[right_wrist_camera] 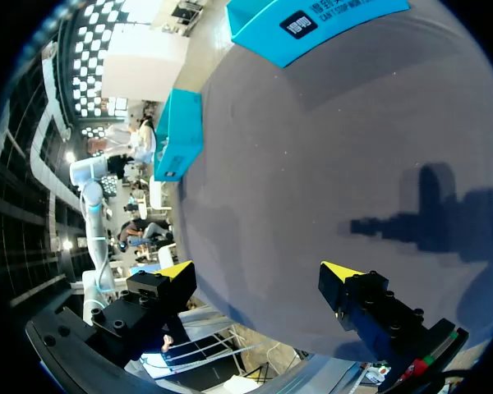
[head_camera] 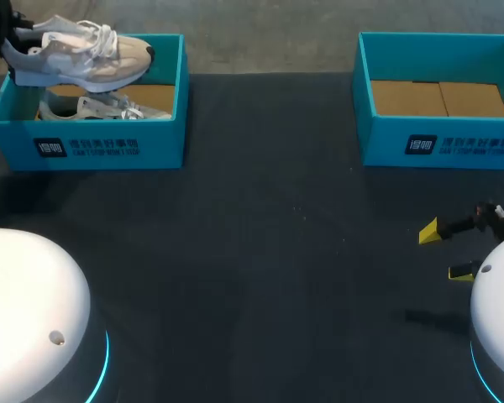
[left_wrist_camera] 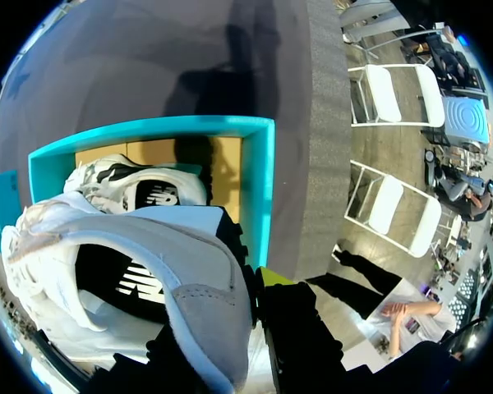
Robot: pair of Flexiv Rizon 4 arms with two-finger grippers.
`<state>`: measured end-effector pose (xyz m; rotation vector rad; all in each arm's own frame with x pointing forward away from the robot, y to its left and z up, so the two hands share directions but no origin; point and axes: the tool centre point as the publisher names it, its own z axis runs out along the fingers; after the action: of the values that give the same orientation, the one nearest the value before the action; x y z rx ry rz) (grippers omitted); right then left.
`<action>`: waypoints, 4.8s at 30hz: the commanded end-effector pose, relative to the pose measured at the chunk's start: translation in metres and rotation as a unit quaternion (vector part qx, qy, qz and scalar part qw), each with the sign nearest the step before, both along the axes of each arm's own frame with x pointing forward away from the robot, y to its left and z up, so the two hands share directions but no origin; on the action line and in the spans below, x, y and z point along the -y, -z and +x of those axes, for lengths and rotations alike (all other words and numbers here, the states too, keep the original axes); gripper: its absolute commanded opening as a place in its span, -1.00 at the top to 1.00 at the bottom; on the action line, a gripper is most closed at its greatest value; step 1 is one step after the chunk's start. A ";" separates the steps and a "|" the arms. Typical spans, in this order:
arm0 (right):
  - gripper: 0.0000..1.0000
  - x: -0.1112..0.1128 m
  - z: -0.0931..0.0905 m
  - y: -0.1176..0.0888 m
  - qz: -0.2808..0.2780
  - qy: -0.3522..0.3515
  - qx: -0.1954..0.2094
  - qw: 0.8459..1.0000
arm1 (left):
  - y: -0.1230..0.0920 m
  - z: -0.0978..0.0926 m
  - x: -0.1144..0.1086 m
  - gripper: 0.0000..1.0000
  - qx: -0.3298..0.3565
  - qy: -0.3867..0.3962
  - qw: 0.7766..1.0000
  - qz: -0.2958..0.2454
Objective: Take the shoe out of the shoebox, open the shoe tongue, remove and reinsert the insole, then place the shoe into the shoebox
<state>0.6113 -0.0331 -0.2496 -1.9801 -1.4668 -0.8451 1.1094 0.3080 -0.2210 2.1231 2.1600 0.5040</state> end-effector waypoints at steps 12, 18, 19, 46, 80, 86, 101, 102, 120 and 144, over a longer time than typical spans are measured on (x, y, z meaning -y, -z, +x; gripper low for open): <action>-1.00 -0.001 -0.002 0.000 -0.002 0.001 0.000 1.000 | -0.022 0.033 -0.001 1.00 -0.006 -0.018 1.000 -0.009; -1.00 -0.001 -0.002 0.000 -0.002 0.001 0.000 1.000 | -0.023 0.049 -0.006 1.00 -0.005 -0.024 1.000 -0.004; -1.00 -0.001 -0.002 0.000 -0.002 0.001 0.000 1.000 | -0.023 0.052 -0.008 1.00 -0.005 -0.024 1.000 -0.003; -1.00 -0.001 -0.002 0.000 -0.002 0.001 0.000 1.000 | 0.003 0.089 -0.018 1.00 0.001 -0.014 1.000 0.015; -1.00 -0.001 -0.002 0.000 -0.002 0.001 0.000 1.000 | 0.038 0.089 -0.015 1.00 -0.004 0.003 1.000 0.026; -1.00 -0.001 -0.002 0.000 -0.002 0.001 0.000 1.000 | 0.041 0.090 -0.013 1.00 -0.005 0.000 1.000 0.029; -1.00 -0.001 -0.002 0.000 -0.002 0.001 0.000 1.000 | 0.046 0.102 -0.011 1.00 -0.004 -0.013 0.999 0.034; -1.00 -0.001 -0.002 0.000 -0.002 0.001 0.000 1.000 | 0.046 0.102 -0.011 1.00 -0.004 -0.013 0.999 0.034; -1.00 -0.001 -0.002 0.000 -0.002 0.001 0.000 1.000 | 0.059 0.112 -0.002 1.00 -0.010 -0.009 0.999 0.043; -1.00 -0.001 -0.002 0.000 -0.002 0.001 0.000 1.000 | 0.081 0.109 0.007 1.00 -0.008 -0.001 0.999 0.046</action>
<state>0.6113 -0.0331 -0.2496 -1.9801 -1.4668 -0.8450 1.2185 0.3009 -0.2998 2.1795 2.1915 0.5939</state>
